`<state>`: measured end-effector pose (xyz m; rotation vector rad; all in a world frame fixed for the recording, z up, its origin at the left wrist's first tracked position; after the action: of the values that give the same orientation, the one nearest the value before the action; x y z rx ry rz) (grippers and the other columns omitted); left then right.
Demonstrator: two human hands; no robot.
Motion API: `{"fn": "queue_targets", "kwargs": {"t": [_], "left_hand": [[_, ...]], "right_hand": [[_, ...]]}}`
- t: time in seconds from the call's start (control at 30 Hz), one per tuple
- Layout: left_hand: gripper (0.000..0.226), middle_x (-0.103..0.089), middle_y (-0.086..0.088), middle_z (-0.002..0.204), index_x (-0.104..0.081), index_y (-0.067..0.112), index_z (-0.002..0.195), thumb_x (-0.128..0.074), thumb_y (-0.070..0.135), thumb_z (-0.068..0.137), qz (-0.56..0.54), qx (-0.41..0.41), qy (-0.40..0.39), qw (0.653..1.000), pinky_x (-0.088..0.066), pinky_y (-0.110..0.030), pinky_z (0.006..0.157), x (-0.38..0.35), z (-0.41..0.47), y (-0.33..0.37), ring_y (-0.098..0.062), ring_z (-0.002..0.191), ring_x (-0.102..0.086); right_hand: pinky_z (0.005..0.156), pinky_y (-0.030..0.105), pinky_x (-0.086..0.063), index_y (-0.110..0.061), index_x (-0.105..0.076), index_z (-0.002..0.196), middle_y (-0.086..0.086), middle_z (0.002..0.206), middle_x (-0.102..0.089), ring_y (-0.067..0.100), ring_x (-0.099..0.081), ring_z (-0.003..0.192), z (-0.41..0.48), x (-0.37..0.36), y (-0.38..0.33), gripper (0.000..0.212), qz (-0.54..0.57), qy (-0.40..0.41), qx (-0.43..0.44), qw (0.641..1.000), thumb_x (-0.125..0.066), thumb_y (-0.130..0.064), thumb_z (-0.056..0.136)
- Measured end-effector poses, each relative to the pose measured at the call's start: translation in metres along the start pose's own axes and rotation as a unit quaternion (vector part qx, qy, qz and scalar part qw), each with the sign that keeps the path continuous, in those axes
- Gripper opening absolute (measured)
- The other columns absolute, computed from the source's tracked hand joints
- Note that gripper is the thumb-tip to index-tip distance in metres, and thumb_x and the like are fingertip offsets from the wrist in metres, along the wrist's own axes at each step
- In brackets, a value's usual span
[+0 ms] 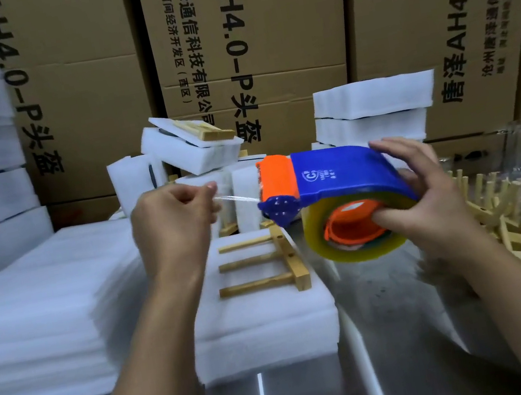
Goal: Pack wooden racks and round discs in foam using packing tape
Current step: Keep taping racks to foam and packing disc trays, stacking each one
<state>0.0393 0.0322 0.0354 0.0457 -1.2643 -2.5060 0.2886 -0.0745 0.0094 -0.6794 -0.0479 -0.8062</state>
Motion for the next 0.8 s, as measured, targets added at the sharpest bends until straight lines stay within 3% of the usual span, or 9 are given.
{"fn": "queue_targets", "kwargs": {"t": [0.1,0.23,0.33,0.43,0.53,0.6,0.67,0.8], "left_hand": [[0.021,-0.065,0.007,0.059,-0.072,0.019,0.069,-0.069,0.034,0.083,0.086,-0.018,0.040,0.995,-0.050,-0.028,0.065,0.027,0.015,-0.003,-0.011,0.061,-0.063],[0.033,-0.063,-0.010,0.059,-0.066,0.011,0.058,-0.070,0.032,0.083,0.245,-0.063,0.006,0.967,-0.039,-0.028,0.052,0.046,0.037,0.005,-0.031,0.059,-0.058],[0.035,-0.050,-0.011,0.058,-0.056,0.001,0.063,-0.067,0.025,0.086,0.419,-0.119,-0.044,0.899,-0.030,-0.028,0.051,0.041,0.043,0.006,-0.031,0.061,-0.050],[0.041,-0.032,-0.003,0.058,-0.034,0.009,0.062,-0.062,0.019,0.090,0.572,-0.170,-0.087,0.798,-0.024,-0.026,0.047,0.032,0.038,-0.005,-0.026,0.062,-0.041],[0.030,-0.029,0.001,0.058,-0.040,0.015,0.070,-0.061,0.016,0.090,0.659,-0.194,-0.119,0.717,-0.017,-0.025,0.042,0.032,0.030,-0.017,-0.021,0.062,-0.045],[0.011,-0.035,0.004,0.060,-0.052,0.018,0.083,-0.058,0.013,0.090,0.680,-0.194,-0.138,0.694,-0.020,-0.024,0.043,0.033,0.025,-0.026,-0.019,0.071,-0.058],[0.012,-0.055,0.006,0.076,-0.058,0.020,0.093,-0.053,0.009,0.090,0.695,-0.185,-0.154,0.678,-0.022,-0.023,0.046,0.032,0.015,-0.032,-0.017,0.087,-0.063],[0.023,-0.064,0.004,0.107,-0.059,0.019,0.105,-0.043,0.007,0.094,0.704,-0.187,-0.196,0.657,-0.034,-0.025,0.064,0.020,0.000,-0.051,-0.018,0.103,-0.059]], "right_hand": [[0.061,0.010,-0.050,-0.055,-0.062,0.102,0.001,0.127,-0.048,0.000,-0.065,0.080,0.000,0.020,0.004,0.072,0.064,0.058,-0.033,0.996,-0.067,0.000,0.056],[0.062,0.014,-0.053,-0.050,-0.068,0.096,0.006,0.124,-0.057,0.002,-0.067,0.080,0.000,0.030,0.013,0.076,0.089,0.077,-0.066,0.991,-0.061,0.019,0.066],[0.065,0.015,-0.054,-0.046,-0.067,0.098,0.005,0.123,-0.057,0.003,-0.067,0.083,0.000,0.025,0.012,0.075,0.089,0.075,-0.069,0.991,-0.059,0.022,0.068],[0.063,0.005,-0.047,-0.035,-0.065,0.101,0.011,0.121,-0.051,-0.008,-0.063,0.074,-0.001,0.016,0.008,0.068,0.059,0.086,-0.054,0.993,-0.059,0.023,0.066],[0.070,0.002,-0.044,-0.037,-0.065,0.100,0.004,0.121,-0.047,-0.016,-0.058,0.085,-0.003,0.005,0.008,0.065,0.043,0.064,-0.054,0.996,-0.064,0.017,0.064],[0.074,0.000,-0.042,-0.040,-0.064,0.098,-0.006,0.116,-0.045,-0.018,-0.054,0.091,-0.004,0.001,0.010,0.069,0.043,0.048,-0.051,0.997,-0.064,0.020,0.064],[0.074,0.000,-0.042,-0.041,-0.064,0.098,-0.013,0.112,-0.044,-0.019,-0.052,0.093,-0.004,-0.001,0.010,0.068,0.042,0.035,-0.054,0.997,-0.065,0.019,0.065],[0.072,0.000,-0.042,-0.038,-0.065,0.097,-0.002,0.116,-0.044,-0.020,-0.052,0.090,-0.005,0.000,0.014,0.064,0.030,0.033,-0.068,0.997,-0.065,0.018,0.066]]}}
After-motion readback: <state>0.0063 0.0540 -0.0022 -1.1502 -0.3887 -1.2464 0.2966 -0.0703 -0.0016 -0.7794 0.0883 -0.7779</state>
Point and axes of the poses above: each hand's wrist, its own z-axis towards the middle knuckle, its own x-axis out of the back of the hand, y = z × x, the point moved 1 cm from there along z, towards the middle knuckle
